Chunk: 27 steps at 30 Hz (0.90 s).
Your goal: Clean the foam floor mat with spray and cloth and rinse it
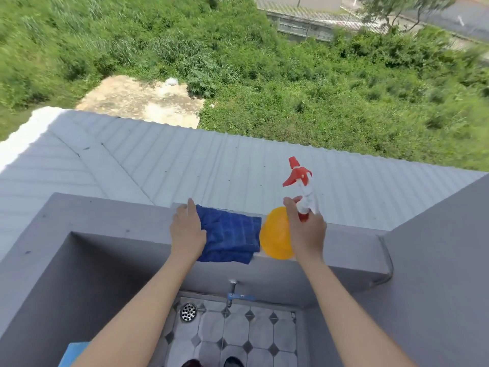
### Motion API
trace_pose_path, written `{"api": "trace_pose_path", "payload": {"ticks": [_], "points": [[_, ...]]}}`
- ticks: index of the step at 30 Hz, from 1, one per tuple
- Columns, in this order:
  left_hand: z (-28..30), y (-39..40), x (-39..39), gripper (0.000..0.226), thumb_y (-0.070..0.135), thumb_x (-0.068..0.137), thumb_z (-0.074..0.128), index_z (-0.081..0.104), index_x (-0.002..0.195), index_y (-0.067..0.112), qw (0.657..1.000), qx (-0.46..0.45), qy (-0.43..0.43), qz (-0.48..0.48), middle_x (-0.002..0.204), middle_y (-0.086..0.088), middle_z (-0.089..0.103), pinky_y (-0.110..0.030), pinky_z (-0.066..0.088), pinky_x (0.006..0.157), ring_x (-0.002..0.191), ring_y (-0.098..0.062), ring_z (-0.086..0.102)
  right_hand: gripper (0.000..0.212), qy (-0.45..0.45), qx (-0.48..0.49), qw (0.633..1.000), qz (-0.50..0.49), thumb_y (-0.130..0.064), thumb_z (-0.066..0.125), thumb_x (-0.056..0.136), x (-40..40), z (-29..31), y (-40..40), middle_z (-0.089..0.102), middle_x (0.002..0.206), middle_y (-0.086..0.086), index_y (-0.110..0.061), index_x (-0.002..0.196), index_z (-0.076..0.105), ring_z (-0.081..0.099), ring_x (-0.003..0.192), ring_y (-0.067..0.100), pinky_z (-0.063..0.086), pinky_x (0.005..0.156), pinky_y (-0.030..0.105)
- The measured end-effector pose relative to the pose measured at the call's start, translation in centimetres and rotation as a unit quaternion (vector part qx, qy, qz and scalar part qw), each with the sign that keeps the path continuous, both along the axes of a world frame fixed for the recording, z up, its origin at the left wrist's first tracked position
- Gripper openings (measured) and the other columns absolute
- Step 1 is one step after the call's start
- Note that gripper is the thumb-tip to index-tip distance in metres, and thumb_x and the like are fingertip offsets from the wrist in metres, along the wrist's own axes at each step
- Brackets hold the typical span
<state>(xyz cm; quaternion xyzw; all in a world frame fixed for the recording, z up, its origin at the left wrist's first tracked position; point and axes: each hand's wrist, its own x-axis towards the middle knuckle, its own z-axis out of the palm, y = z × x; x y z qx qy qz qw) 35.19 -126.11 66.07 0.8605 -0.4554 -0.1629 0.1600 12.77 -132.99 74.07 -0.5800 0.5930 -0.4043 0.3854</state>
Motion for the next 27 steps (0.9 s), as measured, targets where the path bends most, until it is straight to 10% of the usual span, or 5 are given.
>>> {"api": "trace_pose_path", "payload": {"ticks": [4, 8, 18, 23, 27], "points": [[-1.1, -0.6, -1.8, 0.062, 0.048, 0.096, 0.03, 0.033, 0.146, 0.013, 0.973, -0.014, -0.094, -0.209, 0.155, -0.015, 0.023, -0.051, 0.021, 0.113, 0.142, -0.036, 0.024, 0.036, 0.012, -0.046, 0.996, -0.075, -0.043, 0.057, 0.095, 1.8, -0.9, 0.3, 0.068, 0.075, 0.004, -0.007, 0.097, 0.063, 0.062, 0.067, 0.011, 0.041, 0.053, 0.008], [-3.5, 0.1, -1.0, 0.077, 0.07, 0.085, -0.009, 0.001, 0.151, 0.032, 0.942, 0.036, -0.138, -0.303, 0.158, 0.001, -0.009, -0.048, -0.015, 0.112, 0.145, -0.024, -0.012, 0.054, 0.029, -0.088, 0.989, -0.116, -0.059, 0.047, 0.088, 2.8, -1.3, 0.7, 0.063, 0.069, 0.006, -0.006, 0.088, 0.057, 0.06, 0.065, 0.018, 0.039, 0.051, 0.013], [-2.6, 2.7, 1.3, 0.073, 0.074, 0.085, -0.004, -0.002, 0.149, 0.04, 0.933, 0.049, -0.16, -0.32, 0.159, 0.001, -0.005, -0.061, -0.017, 0.106, 0.145, -0.031, -0.01, 0.027, 0.058, -0.086, 0.993, -0.064, -0.043, 0.056, 0.095, 3.4, 1.0, 3.4, 0.063, 0.088, -0.001, -0.022, 0.107, 0.045, 0.06, 0.076, 0.011, 0.051, 0.068, 0.029], [-1.3, 3.3, 1.7, 0.087, 0.079, 0.067, -0.024, -0.025, 0.142, 0.035, 0.939, 0.076, -0.119, -0.314, 0.153, 0.004, -0.027, -0.058, -0.019, 0.109, 0.139, -0.023, -0.028, 0.072, 0.116, -0.109, 0.986, 0.056, -0.061, 0.044, 0.091, 0.6, 1.0, 5.5, 0.033, 0.156, -0.004, -0.032, 0.152, 0.019, 0.034, 0.14, 0.009, 0.029, 0.106, 0.015], [1.8, 3.0, 2.3, 0.084, 0.078, 0.072, -0.016, -0.025, 0.142, 0.034, 0.956, 0.028, -0.045, -0.287, 0.153, 0.006, -0.026, -0.052, -0.009, 0.114, 0.143, -0.022, -0.02, 0.078, 0.131, -0.189, 0.973, -0.011, -0.061, 0.031, 0.096, -2.2, 3.3, 5.2, 0.018, 0.162, -0.004, -0.014, 0.156, 0.017, 0.017, 0.147, 0.004, 0.019, 0.116, 0.011]]}}
